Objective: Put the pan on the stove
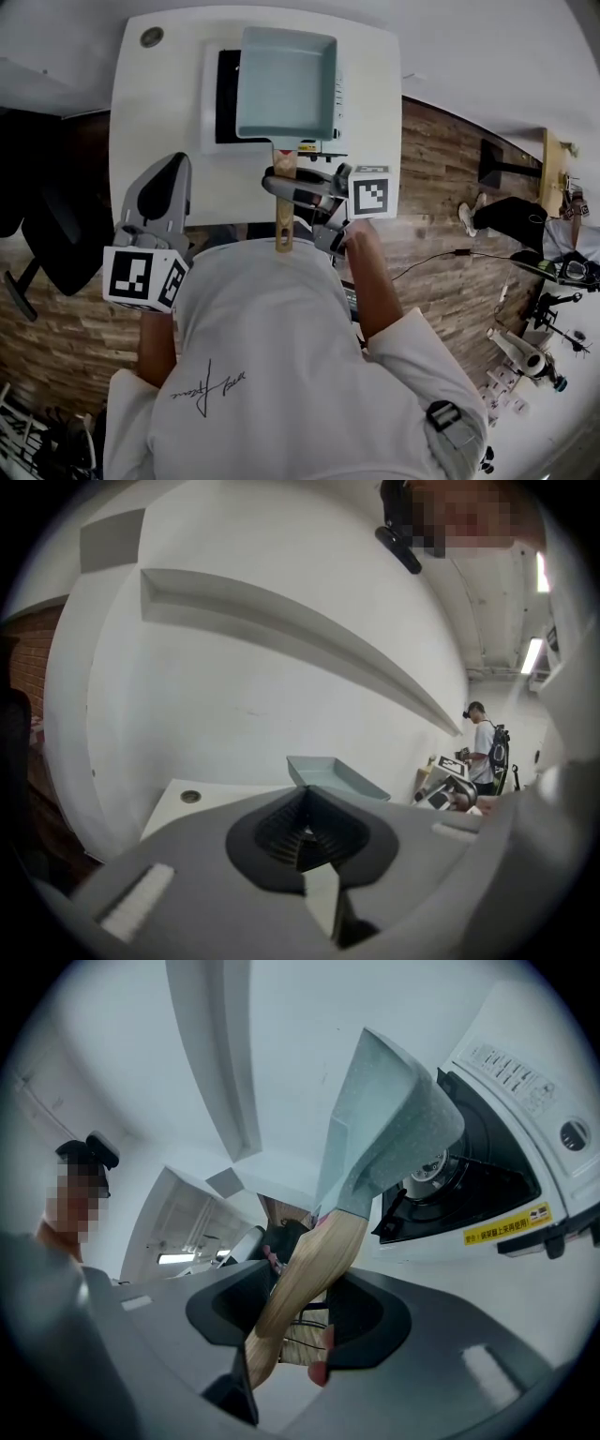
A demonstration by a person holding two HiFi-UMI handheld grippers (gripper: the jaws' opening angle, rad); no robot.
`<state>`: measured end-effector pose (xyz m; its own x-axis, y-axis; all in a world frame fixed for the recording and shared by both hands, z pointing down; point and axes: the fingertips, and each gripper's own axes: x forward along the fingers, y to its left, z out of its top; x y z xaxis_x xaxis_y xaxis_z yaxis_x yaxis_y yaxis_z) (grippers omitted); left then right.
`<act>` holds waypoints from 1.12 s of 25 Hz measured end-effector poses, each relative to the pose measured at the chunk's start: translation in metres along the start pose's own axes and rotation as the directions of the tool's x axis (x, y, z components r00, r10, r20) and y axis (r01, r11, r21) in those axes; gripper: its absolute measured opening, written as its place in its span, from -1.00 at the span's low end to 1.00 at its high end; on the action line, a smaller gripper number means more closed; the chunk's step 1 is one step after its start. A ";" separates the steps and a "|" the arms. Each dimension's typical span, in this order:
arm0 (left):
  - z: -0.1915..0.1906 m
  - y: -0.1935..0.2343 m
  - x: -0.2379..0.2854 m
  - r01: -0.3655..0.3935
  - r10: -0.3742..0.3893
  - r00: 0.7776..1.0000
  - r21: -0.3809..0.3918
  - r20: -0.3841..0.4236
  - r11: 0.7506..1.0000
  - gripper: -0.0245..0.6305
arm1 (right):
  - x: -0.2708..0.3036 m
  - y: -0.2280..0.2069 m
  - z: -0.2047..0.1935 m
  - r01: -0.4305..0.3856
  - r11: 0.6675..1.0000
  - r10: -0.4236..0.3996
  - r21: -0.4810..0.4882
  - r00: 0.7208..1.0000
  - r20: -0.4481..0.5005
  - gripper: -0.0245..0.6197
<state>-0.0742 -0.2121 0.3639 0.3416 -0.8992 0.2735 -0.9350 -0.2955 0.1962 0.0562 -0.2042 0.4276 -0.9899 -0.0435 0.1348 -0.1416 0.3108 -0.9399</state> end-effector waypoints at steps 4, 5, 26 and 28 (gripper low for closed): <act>-0.003 0.000 -0.002 -0.017 0.018 1.000 0.012 -0.025 1.000 -0.77 | 0.005 -0.014 -0.003 -0.004 1.000 0.004 -0.008 0.999 -0.042 -0.36; -0.004 0.000 -0.002 -0.020 0.021 0.999 0.016 -0.034 1.000 -0.77 | 0.007 -0.018 -0.004 -0.004 1.000 0.003 -0.010 0.999 -0.055 -0.36; 0.000 0.009 0.006 -0.017 0.024 0.995 0.067 -0.101 0.998 -0.77 | 0.028 -0.067 -0.011 0.011 0.999 -0.009 0.053 0.999 -0.048 -0.36; -0.001 0.008 0.007 -0.010 0.017 0.995 0.070 -0.101 0.997 -0.77 | 0.029 -0.070 -0.012 0.018 0.998 -0.015 0.054 0.999 -0.047 -0.36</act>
<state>-0.0791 -0.2206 0.3686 0.3338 -0.8667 0.3707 -0.9427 -0.3087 0.1269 0.0372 -0.2158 0.5007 -0.9865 -0.0033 0.1638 -0.1591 0.2586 -0.9528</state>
